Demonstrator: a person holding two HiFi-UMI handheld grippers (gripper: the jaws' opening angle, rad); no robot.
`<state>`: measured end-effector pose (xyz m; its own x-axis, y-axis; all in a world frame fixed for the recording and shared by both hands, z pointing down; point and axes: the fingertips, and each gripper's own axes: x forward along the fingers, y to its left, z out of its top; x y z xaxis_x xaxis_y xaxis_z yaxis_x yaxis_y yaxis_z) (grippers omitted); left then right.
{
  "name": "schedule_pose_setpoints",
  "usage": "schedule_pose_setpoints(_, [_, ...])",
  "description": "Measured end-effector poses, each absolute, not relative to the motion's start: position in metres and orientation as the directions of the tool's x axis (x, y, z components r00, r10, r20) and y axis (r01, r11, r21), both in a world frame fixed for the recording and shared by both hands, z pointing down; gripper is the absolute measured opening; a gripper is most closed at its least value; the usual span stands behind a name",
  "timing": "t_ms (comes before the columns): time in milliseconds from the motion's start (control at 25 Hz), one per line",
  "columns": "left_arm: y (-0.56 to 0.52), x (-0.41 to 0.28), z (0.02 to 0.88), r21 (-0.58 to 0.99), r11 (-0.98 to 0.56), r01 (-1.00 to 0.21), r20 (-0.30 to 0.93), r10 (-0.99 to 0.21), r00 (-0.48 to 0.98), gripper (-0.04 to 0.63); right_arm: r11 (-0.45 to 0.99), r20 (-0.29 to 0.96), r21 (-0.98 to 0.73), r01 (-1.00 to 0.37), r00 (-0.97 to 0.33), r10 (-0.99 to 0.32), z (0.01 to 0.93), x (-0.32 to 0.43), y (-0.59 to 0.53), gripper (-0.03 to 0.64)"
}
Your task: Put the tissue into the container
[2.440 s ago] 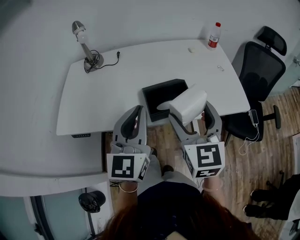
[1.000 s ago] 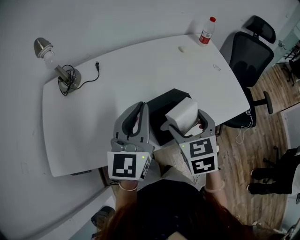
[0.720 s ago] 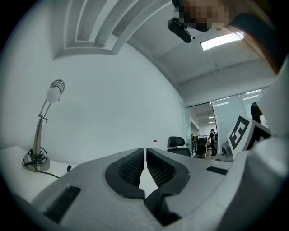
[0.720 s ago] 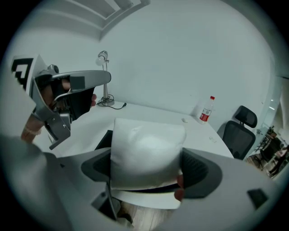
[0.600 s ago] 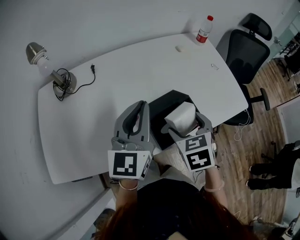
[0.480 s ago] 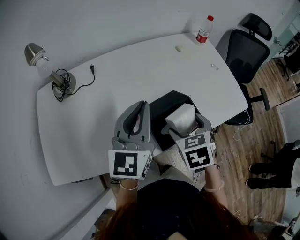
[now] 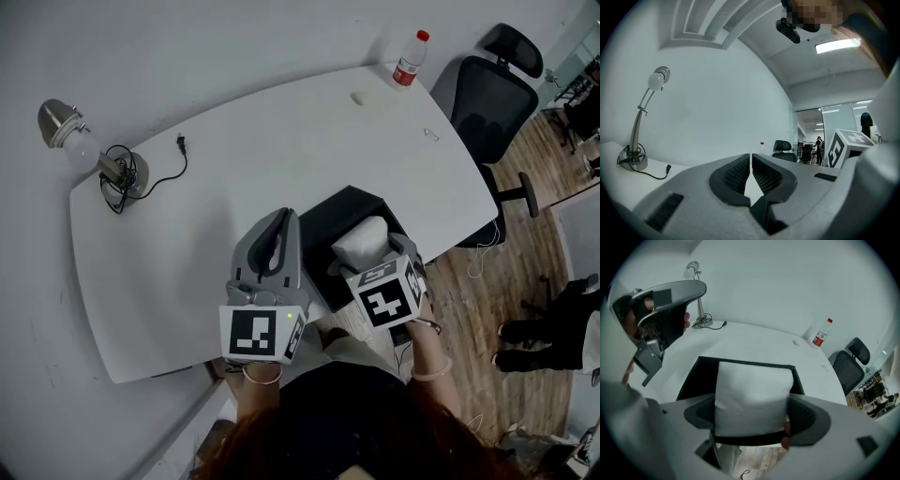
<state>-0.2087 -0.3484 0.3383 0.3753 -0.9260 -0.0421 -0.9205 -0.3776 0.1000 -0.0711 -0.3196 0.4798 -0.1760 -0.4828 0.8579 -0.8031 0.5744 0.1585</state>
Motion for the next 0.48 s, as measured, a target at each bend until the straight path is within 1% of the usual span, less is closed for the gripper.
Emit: schedule_pose_setpoints(480, [-0.358,-0.216,0.351,0.149,-0.382,-0.912,-0.025,-0.924,0.382,0.037,0.65,0.925,0.183,-0.737,-0.095,-0.368,0.501,-0.074,-0.317,0.423])
